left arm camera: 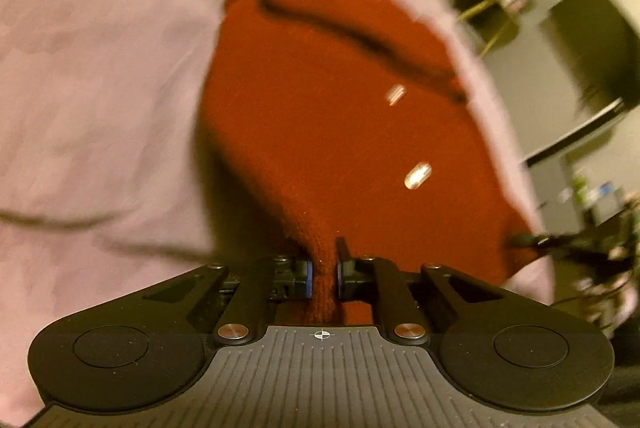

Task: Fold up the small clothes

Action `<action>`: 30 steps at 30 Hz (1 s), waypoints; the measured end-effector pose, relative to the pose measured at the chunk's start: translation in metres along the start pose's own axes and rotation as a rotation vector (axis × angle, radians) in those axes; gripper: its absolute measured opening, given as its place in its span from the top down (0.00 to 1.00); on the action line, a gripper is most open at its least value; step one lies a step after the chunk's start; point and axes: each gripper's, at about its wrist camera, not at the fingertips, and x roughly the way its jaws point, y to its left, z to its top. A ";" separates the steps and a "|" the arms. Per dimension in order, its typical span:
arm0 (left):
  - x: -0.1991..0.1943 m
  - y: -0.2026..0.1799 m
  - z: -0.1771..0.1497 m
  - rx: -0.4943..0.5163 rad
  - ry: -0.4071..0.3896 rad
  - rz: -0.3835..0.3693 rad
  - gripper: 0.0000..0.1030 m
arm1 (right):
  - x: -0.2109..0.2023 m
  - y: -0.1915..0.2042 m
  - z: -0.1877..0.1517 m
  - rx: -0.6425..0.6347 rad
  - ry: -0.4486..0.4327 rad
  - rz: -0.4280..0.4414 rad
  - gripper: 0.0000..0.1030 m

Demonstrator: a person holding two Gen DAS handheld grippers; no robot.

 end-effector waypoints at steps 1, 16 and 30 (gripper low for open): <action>-0.003 -0.004 0.007 -0.007 -0.028 -0.019 0.89 | -0.001 0.003 0.005 0.016 -0.012 0.031 0.88; 0.032 0.021 0.138 -0.207 -0.327 0.128 0.89 | 0.049 0.044 0.134 0.011 -0.326 -0.087 0.91; 0.041 0.036 0.125 0.100 -0.339 0.222 0.32 | 0.062 0.019 0.134 -0.227 -0.396 -0.238 0.48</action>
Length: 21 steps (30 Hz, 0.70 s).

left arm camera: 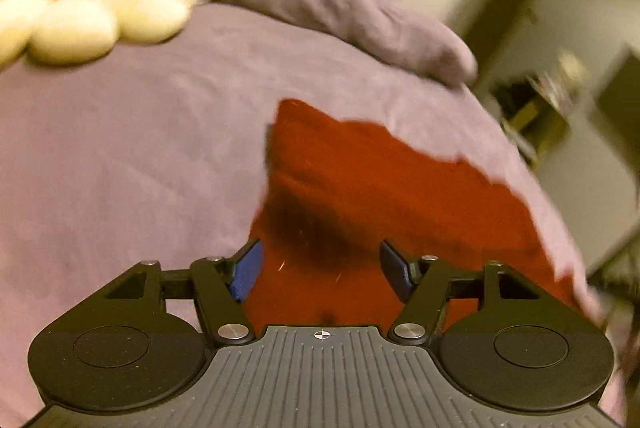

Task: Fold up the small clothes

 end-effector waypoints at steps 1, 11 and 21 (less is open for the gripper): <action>-0.002 -0.001 -0.004 0.039 0.014 -0.012 0.28 | 0.004 0.001 -0.003 -0.025 0.028 0.003 0.46; 0.050 0.006 0.001 -0.065 0.110 0.055 0.44 | 0.043 0.026 -0.017 -0.124 0.113 0.003 0.65; 0.009 -0.045 0.015 0.147 0.018 0.055 0.88 | -0.013 0.074 -0.012 -0.368 -0.114 -0.044 0.92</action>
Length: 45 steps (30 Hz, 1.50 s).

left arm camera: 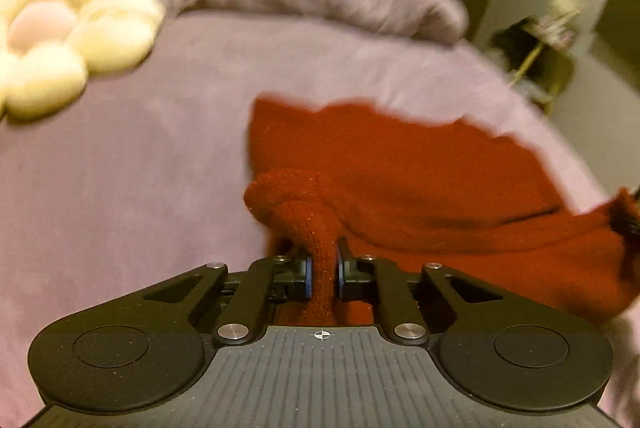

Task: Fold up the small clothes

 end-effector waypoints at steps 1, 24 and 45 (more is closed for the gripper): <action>-0.012 -0.004 0.005 0.009 -0.032 -0.023 0.88 | -0.007 0.001 0.005 -0.005 -0.035 0.012 0.92; 0.068 0.004 0.020 0.020 0.002 0.051 0.61 | 0.092 -0.006 0.021 0.032 0.101 -0.057 0.86; 0.139 -0.030 0.095 0.085 -0.203 0.310 0.83 | 0.148 0.027 0.076 -0.133 -0.167 -0.382 0.92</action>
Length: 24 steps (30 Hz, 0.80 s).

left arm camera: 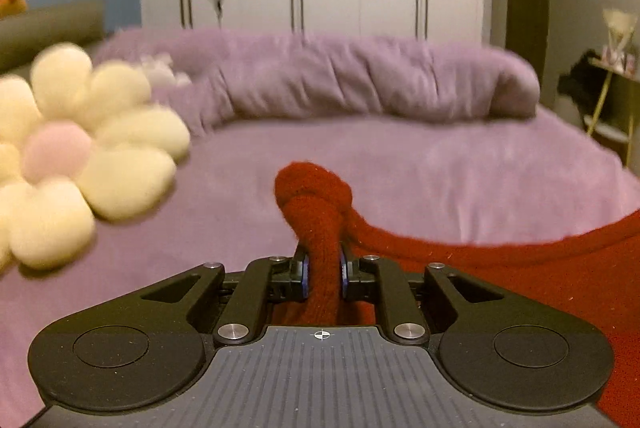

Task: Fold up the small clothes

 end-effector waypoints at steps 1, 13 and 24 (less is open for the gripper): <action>0.007 -0.002 -0.006 0.006 0.022 0.004 0.83 | 0.005 0.005 -0.004 -0.017 0.017 0.002 0.92; 0.024 0.017 -0.020 -0.020 0.072 0.047 0.88 | 0.044 0.012 -0.026 -0.022 0.168 0.049 0.92; 0.009 0.018 -0.001 -0.090 -0.016 0.117 0.60 | 0.050 0.010 -0.014 0.002 0.125 -0.133 0.55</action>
